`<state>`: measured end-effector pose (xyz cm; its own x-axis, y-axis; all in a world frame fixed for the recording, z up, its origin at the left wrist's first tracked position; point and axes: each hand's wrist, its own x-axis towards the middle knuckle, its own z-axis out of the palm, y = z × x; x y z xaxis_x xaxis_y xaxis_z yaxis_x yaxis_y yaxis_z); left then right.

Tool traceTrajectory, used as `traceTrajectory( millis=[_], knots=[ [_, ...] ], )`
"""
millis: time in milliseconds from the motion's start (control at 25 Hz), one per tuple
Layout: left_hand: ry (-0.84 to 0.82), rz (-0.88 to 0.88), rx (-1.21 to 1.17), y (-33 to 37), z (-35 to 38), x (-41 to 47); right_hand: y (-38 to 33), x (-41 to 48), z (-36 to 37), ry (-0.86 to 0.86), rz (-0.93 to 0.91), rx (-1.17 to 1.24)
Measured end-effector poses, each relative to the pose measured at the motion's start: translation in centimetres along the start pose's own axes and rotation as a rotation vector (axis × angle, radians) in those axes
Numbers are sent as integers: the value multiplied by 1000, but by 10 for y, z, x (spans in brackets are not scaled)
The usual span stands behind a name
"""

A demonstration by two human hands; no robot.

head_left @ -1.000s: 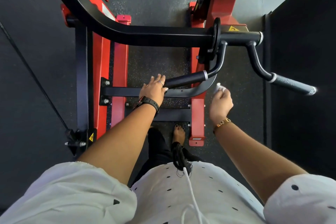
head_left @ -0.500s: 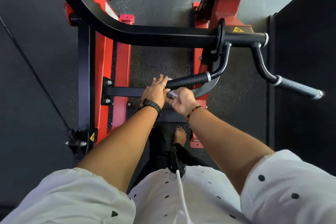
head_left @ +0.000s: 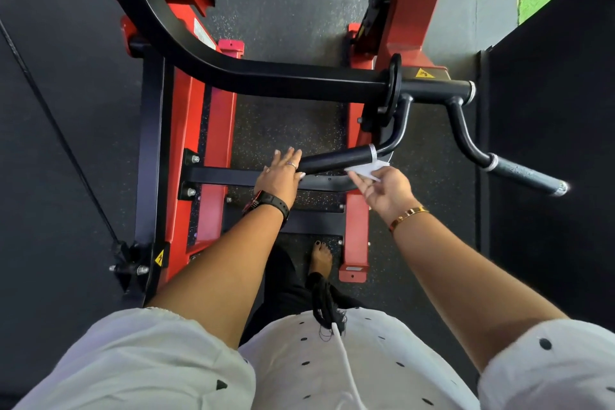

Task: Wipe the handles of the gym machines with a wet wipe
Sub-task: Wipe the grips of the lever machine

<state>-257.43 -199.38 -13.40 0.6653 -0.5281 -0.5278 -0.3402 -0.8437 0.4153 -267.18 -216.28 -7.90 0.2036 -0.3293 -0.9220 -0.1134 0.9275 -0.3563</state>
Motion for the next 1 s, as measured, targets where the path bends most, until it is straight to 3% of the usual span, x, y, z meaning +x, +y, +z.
traceTrajectory(
  millis=[120,200,240,320,400,480,600,680,840,920,1000],
  knots=[
    [-31,44,79,-1,-5,-2,-5,-22,2,101,-190,-133],
    [-64,76,82,-3,-6,-6,7,-38,4,190,-516,-382],
    [-69,84,38,-3,-5,-9,14,-40,2,178,-721,-555],
    [-25,92,-178,-1,-2,-16,29,-28,-7,-39,-1052,-1043],
    [40,85,-372,4,0,-24,37,0,-12,-110,-1193,-1567],
    [39,95,-339,5,2,-31,49,15,-8,-111,-1225,-1880],
    [-3,122,-240,2,0,-31,79,18,5,-259,-1320,-2059],
    [-47,121,-169,-1,-2,-29,89,23,6,-306,-1477,-2081],
    [-111,112,58,1,-5,-27,45,37,-25,-359,-1809,-2407],
    [-123,102,116,4,-6,-28,11,42,-43,-327,-1856,-2489],
    [-139,86,147,7,-7,-28,-13,39,-54,-182,-1781,-2496]
  ],
)
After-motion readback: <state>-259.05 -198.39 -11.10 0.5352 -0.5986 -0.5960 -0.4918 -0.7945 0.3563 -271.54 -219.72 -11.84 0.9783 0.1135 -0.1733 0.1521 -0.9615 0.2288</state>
